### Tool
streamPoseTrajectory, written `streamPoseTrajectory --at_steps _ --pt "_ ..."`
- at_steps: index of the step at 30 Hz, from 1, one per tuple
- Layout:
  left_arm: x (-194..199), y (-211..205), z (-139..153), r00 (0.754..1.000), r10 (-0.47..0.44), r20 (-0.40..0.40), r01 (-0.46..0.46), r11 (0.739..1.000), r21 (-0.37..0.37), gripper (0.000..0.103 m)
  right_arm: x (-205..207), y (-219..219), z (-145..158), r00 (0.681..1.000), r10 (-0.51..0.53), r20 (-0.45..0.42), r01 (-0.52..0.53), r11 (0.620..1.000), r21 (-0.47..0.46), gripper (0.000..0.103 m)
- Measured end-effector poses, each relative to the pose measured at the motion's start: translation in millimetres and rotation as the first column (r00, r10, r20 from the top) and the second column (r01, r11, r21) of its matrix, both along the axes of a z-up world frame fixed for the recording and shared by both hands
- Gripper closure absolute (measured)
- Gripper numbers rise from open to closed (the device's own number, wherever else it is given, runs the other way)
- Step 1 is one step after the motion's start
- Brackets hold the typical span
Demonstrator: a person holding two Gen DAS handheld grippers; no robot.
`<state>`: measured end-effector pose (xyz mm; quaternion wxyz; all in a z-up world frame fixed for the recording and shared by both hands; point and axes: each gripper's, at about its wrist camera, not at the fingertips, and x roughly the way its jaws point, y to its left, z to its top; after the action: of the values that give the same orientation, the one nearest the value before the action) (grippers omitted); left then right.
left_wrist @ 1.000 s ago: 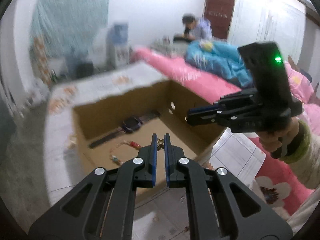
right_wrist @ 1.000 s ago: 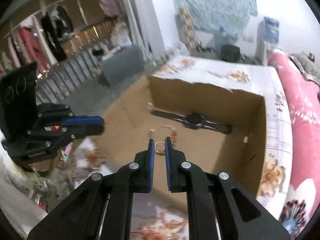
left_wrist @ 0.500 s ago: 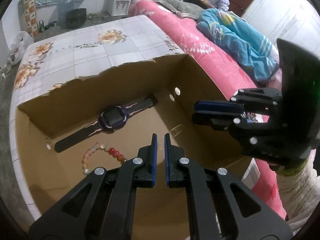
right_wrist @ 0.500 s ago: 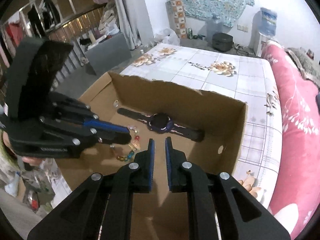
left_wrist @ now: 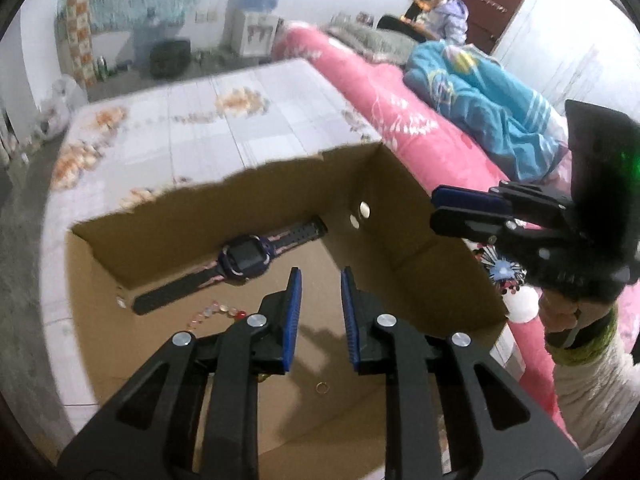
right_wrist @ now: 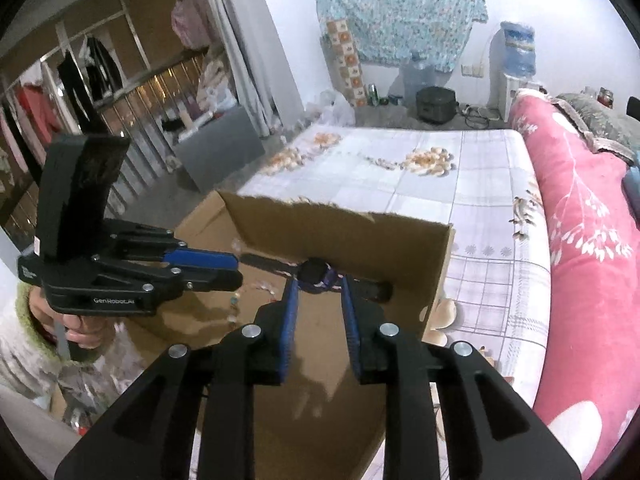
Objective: Organize jewelry
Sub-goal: 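Carry the charm and ring over the box and open both grippers, then move both grippers back from the box toward the remaining gold ring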
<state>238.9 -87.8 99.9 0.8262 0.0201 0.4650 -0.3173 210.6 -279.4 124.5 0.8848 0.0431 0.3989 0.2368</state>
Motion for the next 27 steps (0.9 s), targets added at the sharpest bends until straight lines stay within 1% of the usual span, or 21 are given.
streamPoseTrajectory --at_steps 1,3,4,5,7,8,10,11,13,14,15,18,20,22,23,25,27 --pt "-8.3 5.6 7.5 1.000 0.005 0.028 -0.005 1.000 -0.004 0.076 -4.5 -1.5 4.3 1.000 -0.003 0.010 0.003 1.000 0.007 0.080" --pt "-23.1 16.2 21.0 0.997 0.015 0.075 -0.014 1.000 -0.014 0.071 -20.4 -4.0 16.5 0.999 -0.011 0.041 0.009 1.000 0.030 0.080" --pt "-31.6 22.9 27.3 0.995 0.024 0.100 -0.022 1.000 -0.018 0.066 -28.8 -4.8 22.1 0.998 -0.011 0.055 0.009 0.999 0.041 0.077" --pt "-38.2 28.5 32.2 0.992 0.032 0.118 -0.029 0.999 -0.022 0.064 -41.1 -5.1 29.1 0.997 -0.011 0.074 0.007 0.999 0.054 0.075" --pt "-60.4 47.7 44.8 0.984 0.059 0.169 -0.053 0.998 -0.040 0.052 -60.1 -5.5 38.2 0.995 -0.014 0.101 0.007 0.998 0.069 0.070" --pt "-69.1 54.3 48.4 0.980 0.067 0.188 -0.059 0.997 -0.045 0.049 -72.6 -4.8 42.4 0.993 -0.008 0.114 -0.001 0.997 0.077 0.069" --pt "-95.5 74.4 55.4 0.965 0.094 0.247 -0.085 0.995 -0.048 0.032 -92.4 -3.2 47.2 0.991 -0.003 0.137 -0.010 0.996 0.089 0.064" --pt "-108.3 82.0 57.2 0.956 0.104 0.274 -0.098 0.995 -0.037 0.028 -108.3 -1.8 48.9 0.988 0.004 0.155 -0.018 0.996 0.092 0.063" --pt "-130.4 93.2 57.4 0.939 0.114 0.323 -0.114 0.993 -0.019 0.019 -131.3 0.1 48.4 0.984 0.015 0.179 -0.035 0.994 0.104 0.057" --pt "-146.4 101.6 54.8 0.929 0.119 0.349 -0.124 0.992 -0.007 0.018 -143.6 0.3 46.1 0.982 0.020 0.188 -0.042 0.992 0.115 0.055" --pt "-158.3 108.0 50.7 0.925 0.121 0.359 -0.130 0.991 0.001 0.017 -151.6 1.3 43.2 0.981 0.025 0.192 -0.050 0.991 0.127 0.052" --pt "-183.0 125.6 32.3 0.930 0.140 0.340 -0.157 0.987 0.024 0.014 -172.8 8.4 22.3 0.986 0.035 0.163 -0.062 0.984 0.165 0.051" --pt "-194.2 137.7 13.4 0.935 0.162 0.314 -0.181 0.983 0.032 0.013 -180.6 15.3 4.0 0.991 0.030 0.134 -0.055 0.981 0.184 0.051" --pt "-200.3 144.3 -6.3 0.942 0.187 0.279 -0.206 0.978 0.039 0.013 -185.4 26.5 -23.5 0.998 0.027 0.065 -0.041 0.974 0.222 0.051" --pt "-202.0 147.4 -19.7 0.946 0.205 0.252 -0.225 0.973 0.052 0.013 -186.8 33.6 -41.9 1.000 0.017 0.015 -0.020 0.972 0.234 0.051" --pt "-207.4 146.6 -45.8 0.950 0.222 0.219 -0.249 0.962 0.107 0.013 -189.4 44.0 -70.1 0.998 0.003 -0.063 0.012 0.973 0.233 0.051" --pt "-213.8 141.8 -65.5 0.955 0.212 0.210 -0.247 0.956 0.157 0.013 -192.6 54.1 -94.5 0.990 -0.012 -0.138 0.041 0.977 0.209 0.051"
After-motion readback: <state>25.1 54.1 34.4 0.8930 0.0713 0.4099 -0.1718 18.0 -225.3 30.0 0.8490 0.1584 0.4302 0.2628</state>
